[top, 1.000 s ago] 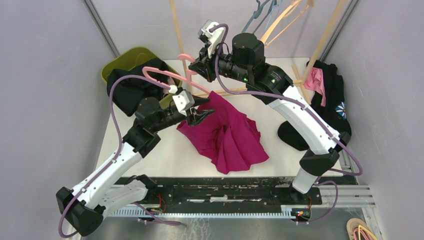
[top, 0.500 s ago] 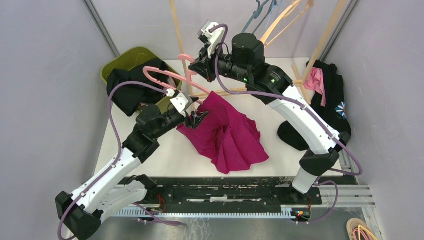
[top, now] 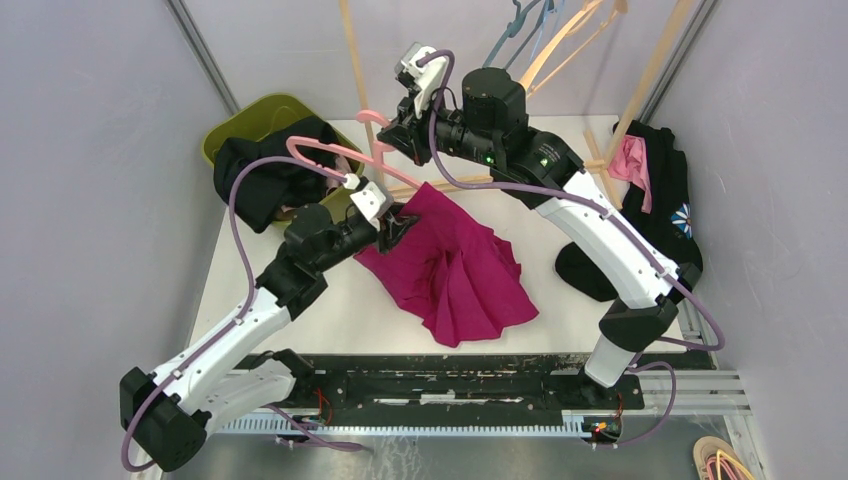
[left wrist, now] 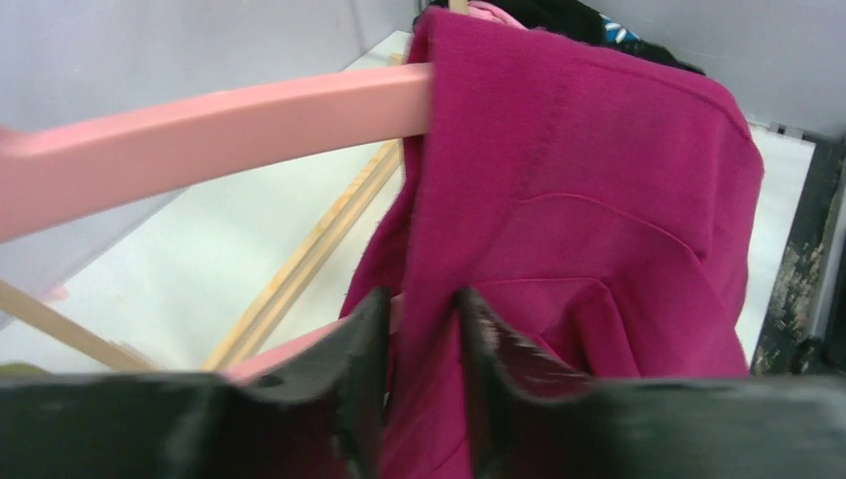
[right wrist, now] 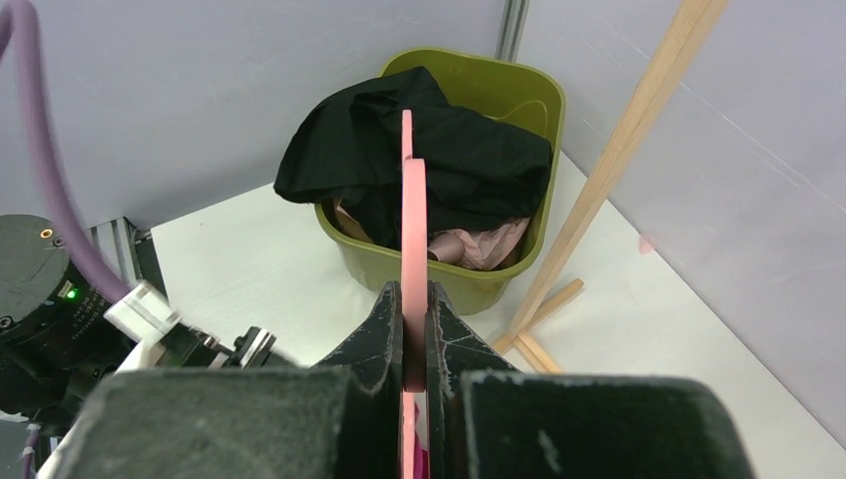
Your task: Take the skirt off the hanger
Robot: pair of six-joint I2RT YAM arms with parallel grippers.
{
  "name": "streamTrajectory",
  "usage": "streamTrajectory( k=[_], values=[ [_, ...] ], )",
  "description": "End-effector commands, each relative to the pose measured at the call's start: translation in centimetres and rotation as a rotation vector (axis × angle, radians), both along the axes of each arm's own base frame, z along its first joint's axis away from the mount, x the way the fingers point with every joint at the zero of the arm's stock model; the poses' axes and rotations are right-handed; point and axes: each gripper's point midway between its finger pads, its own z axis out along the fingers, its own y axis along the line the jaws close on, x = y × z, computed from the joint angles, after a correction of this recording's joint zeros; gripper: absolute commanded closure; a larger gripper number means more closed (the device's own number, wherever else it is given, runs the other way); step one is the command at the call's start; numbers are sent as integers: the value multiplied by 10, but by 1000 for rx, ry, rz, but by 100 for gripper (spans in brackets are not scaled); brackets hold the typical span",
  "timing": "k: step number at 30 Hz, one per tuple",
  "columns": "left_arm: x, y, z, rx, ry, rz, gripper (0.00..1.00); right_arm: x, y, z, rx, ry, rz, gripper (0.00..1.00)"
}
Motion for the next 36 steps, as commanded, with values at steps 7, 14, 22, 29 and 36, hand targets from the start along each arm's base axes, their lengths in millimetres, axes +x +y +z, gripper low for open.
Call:
streamTrajectory(
  k=[7,14,22,29,36],
  values=[
    [-36,-22,52,-73,-24,-207,97,13,-14,36,94,-70,-62,99],
    [-45,-55,54,-122,50,-320,97,27,-7,49,143,-69,-53,99],
    [-66,-91,24,-69,117,-439,97,35,-4,89,242,-135,-67,99],
    [-53,-54,47,64,30,-258,97,62,-37,101,238,-200,-270,99],
    [6,21,134,172,-184,92,97,66,-55,88,176,-211,-340,99]
  ],
)
